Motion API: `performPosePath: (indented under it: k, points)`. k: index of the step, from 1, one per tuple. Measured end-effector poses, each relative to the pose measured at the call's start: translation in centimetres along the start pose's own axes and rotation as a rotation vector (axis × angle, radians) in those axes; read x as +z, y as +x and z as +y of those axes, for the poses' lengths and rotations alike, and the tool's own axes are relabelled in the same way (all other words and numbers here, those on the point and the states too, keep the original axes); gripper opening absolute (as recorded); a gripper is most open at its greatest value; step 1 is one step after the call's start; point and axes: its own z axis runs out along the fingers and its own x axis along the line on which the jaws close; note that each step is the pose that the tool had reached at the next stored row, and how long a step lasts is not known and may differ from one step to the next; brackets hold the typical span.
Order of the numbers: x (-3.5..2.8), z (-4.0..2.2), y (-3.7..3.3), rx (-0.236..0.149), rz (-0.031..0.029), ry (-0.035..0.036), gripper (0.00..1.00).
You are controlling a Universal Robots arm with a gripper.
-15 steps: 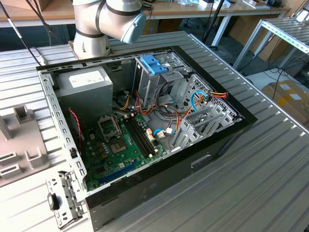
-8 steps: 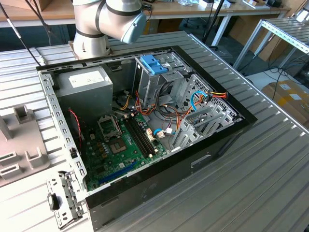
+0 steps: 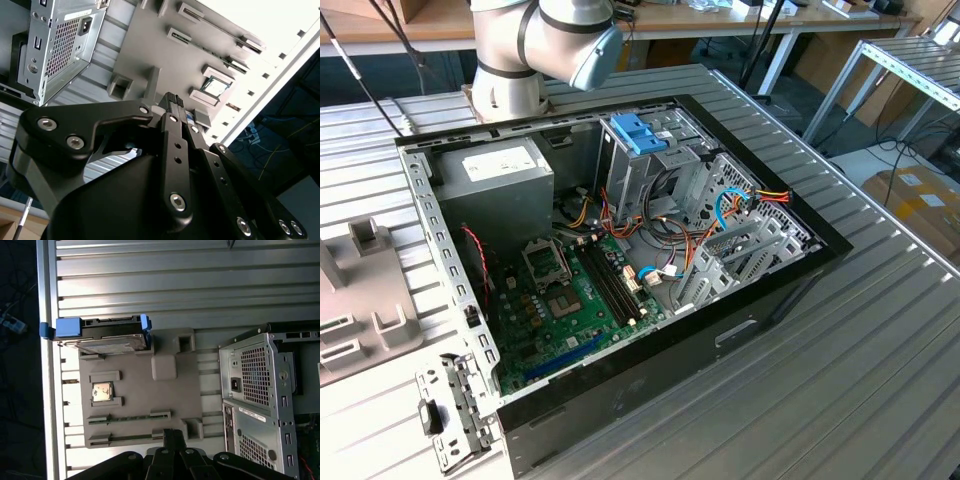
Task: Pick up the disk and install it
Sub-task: 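Reach for the disk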
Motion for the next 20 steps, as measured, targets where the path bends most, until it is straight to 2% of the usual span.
performPosePath:
  k: [20]
  points:
    - [0.01, -0.06, 0.78, 0.000, 0.0000, 0.0000, 0.11]
